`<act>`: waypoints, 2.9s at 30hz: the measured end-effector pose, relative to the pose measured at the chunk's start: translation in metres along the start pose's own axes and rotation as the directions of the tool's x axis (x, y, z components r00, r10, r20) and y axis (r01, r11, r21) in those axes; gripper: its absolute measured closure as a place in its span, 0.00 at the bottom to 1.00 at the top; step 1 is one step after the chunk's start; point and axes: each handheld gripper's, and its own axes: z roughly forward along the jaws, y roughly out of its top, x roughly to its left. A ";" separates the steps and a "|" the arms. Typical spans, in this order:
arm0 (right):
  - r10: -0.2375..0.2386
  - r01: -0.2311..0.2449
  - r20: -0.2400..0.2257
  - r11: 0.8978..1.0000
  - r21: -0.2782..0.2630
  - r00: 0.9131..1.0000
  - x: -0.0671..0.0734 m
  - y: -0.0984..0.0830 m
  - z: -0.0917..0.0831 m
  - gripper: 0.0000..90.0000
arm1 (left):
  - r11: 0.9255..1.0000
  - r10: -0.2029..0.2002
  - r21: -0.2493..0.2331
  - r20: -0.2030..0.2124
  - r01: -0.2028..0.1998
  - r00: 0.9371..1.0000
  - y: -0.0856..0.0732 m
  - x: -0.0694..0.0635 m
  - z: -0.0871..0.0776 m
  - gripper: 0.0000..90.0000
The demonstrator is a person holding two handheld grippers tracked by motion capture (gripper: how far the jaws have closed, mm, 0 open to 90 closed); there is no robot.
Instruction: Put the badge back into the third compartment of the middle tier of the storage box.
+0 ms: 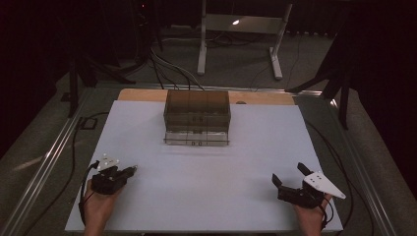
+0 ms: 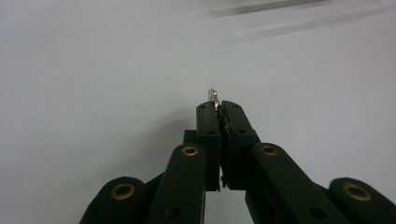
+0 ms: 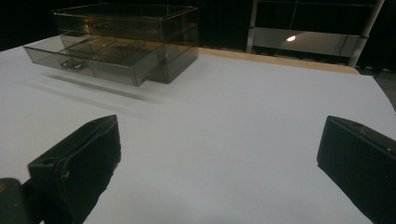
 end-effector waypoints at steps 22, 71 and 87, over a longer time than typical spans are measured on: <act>0.003 -0.003 -0.001 1.000 0.002 1.000 0.000 0.000 0.000 0.00 | 0.998 0.008 -0.069 0.036 -0.006 0.999 0.022 -0.010 -0.006 0.98; 0.006 -0.006 -0.004 1.000 -0.006 1.000 -0.003 0.000 -0.002 0.00 | 0.981 0.066 -0.188 0.120 -0.042 0.991 0.092 -0.052 0.009 0.98; 0.006 -0.006 -0.004 1.000 -0.005 1.000 -0.003 0.000 -0.002 0.00 | 0.980 0.063 -0.198 0.135 -0.035 0.989 0.103 -0.058 0.018 0.98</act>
